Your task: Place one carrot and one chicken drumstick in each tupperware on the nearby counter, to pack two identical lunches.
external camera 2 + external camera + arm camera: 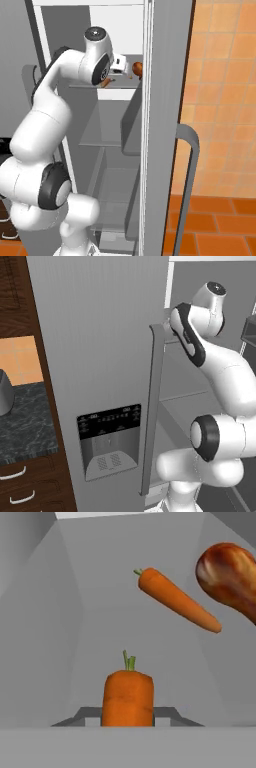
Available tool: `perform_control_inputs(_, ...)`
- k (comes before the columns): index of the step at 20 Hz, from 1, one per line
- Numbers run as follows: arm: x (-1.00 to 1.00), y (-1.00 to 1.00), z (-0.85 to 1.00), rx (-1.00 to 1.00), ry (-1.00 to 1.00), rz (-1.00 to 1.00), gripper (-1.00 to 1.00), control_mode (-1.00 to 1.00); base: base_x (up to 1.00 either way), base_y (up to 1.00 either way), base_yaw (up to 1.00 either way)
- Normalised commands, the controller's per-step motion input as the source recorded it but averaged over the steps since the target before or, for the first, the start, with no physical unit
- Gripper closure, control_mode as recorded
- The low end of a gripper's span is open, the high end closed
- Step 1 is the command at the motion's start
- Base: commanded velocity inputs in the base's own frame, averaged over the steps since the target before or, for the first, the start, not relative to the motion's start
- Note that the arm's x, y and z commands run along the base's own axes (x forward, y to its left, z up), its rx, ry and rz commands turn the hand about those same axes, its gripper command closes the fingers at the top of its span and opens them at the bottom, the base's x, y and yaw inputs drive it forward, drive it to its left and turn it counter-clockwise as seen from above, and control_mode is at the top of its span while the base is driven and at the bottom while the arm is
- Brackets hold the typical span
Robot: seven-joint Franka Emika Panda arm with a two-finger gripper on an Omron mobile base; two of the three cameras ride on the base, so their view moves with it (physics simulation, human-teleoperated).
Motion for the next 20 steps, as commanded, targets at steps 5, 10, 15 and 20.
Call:
perform_control_inputs(5,-1.00,0.12,0.02,0.00,0.03,0.05,1.00,-1.00,0.00,0.00,0.00)
perform_control_inputs(10,-1.00,0.01,-0.10,0.00,0.13,0.00,1.00,-1.00,0.00,0.00,0.00)
perform_control_inputs(15,-1.00,0.00,-0.49,0.00,0.29,-0.02,1.00,-1.00,0.00,0.00,0.00)
perform_control_inputs(20,-1.00,0.00,-0.67,0.02,0.15,-0.01,1.00,-1.00,0.00,0.00,0.00)
